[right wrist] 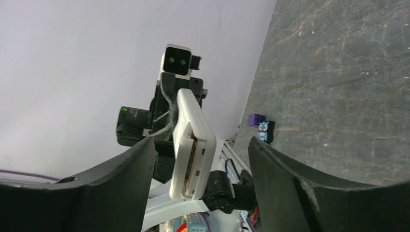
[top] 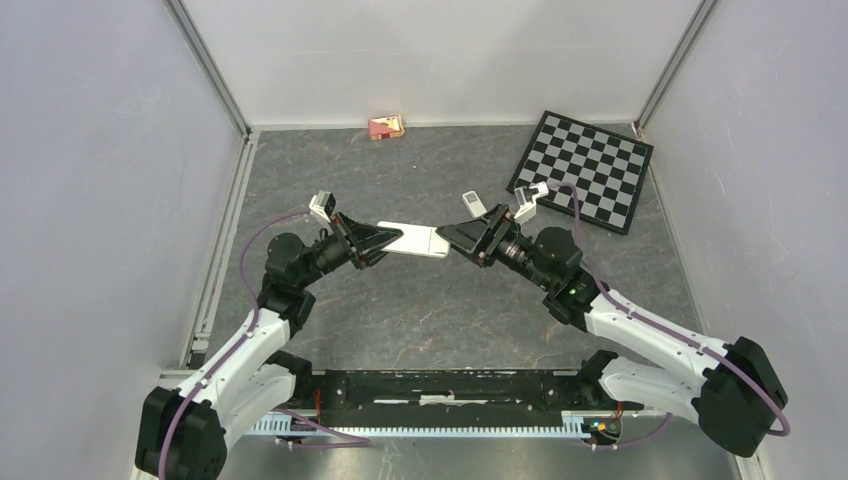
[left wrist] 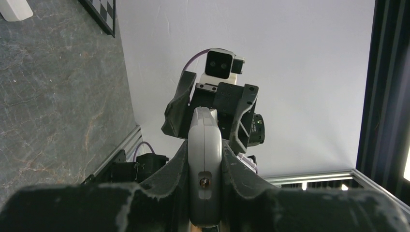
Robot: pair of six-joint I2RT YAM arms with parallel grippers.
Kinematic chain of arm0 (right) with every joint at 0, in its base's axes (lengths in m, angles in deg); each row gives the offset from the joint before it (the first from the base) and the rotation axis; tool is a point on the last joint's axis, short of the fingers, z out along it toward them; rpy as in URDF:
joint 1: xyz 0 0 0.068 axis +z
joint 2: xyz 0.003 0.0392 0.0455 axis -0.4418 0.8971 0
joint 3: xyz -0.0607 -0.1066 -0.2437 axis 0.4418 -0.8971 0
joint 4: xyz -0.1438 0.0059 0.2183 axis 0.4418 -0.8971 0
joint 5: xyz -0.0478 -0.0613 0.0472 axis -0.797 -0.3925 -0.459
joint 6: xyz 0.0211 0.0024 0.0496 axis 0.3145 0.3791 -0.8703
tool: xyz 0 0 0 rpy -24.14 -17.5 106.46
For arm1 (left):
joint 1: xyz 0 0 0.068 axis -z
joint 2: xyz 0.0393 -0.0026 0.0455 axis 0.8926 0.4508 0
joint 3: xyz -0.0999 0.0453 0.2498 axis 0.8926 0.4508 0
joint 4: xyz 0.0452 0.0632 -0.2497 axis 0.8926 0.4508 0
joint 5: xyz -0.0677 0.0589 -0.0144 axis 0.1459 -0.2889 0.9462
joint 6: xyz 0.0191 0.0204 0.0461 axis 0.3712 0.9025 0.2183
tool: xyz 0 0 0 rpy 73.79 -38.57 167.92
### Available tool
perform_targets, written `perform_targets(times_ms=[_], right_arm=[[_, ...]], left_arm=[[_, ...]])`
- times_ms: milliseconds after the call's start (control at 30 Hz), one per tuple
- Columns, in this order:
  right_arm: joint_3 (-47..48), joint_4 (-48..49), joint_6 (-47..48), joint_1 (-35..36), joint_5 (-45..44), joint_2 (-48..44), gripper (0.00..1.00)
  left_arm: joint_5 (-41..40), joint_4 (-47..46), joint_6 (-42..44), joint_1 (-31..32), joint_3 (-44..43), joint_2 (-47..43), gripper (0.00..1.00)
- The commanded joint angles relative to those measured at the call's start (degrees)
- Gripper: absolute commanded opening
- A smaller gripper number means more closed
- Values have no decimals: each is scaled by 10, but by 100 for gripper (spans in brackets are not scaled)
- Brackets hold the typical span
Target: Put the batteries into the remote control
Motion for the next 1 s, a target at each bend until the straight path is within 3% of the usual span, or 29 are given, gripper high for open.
perform_targets(times_ms=[0, 167, 333, 967], right_arm=[[18, 2, 21, -2, 18, 13, 68], [-13, 45, 5, -2, 32, 9, 40], [-25, 62, 1, -1, 39, 14, 27], [70, 103, 64, 76, 45, 147, 28]], left_arm=[[20, -33, 6, 0, -17, -8, 2], [21, -58, -15, 0, -16, -9, 2], [32, -88, -35, 0, -19, -14, 2], [107, -94, 14, 18, -43, 11, 2]])
